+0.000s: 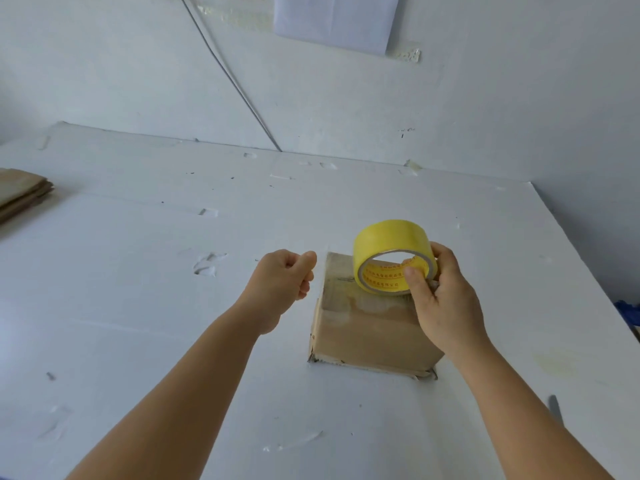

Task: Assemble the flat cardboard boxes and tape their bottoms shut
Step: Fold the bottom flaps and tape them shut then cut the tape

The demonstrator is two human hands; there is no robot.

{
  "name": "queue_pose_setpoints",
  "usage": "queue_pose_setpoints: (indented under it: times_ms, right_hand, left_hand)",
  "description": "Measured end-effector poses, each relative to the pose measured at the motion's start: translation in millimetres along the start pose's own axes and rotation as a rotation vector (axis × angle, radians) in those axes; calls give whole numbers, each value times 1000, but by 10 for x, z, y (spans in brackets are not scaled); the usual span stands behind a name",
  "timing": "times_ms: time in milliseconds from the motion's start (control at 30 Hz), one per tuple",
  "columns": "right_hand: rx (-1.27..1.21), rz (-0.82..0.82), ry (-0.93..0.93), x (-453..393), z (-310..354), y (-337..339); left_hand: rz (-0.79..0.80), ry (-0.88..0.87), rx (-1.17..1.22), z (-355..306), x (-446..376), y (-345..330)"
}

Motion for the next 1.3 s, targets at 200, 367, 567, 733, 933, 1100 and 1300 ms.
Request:
queue_pose_setpoints:
  times_ms: [200, 367, 567, 733, 933, 1100, 1300]
  right_hand:
    - [-20, -95, 23, -44, 44, 88]
    - [-34, -110, 45, -41, 50, 95]
    - [-74, -101, 41, -52, 31, 77]
    - [-65, -122, 37, -8, 28, 58]
    - [-74, -135, 18, -26, -9, 82]
    - [-61, -127, -4, -13, -21, 55]
    - [-109, -118, -24, 50, -50, 91]
  left_hand:
    - [12, 15, 14, 94, -76, 79]
    - [33, 45, 42, 212, -146, 18]
    - [91, 112, 44, 438, -178, -137]
    - [155, 166, 75, 602, -172, -326]
    - [-197, -53, -224, 395, 28, 6]
    - [258, -227, -120, 156, 357, -586]
    - [306, -283, -468, 42, 334, -620]
Point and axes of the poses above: each hand's wrist, its own x-axis away from the middle knuckle, its own y-axis out of the back of the hand, z = x × y, the point moved 10 cm from there along -x, towards the middle knuckle, and after that the axes turned 4 degrees about y, right-handed, at the moved point
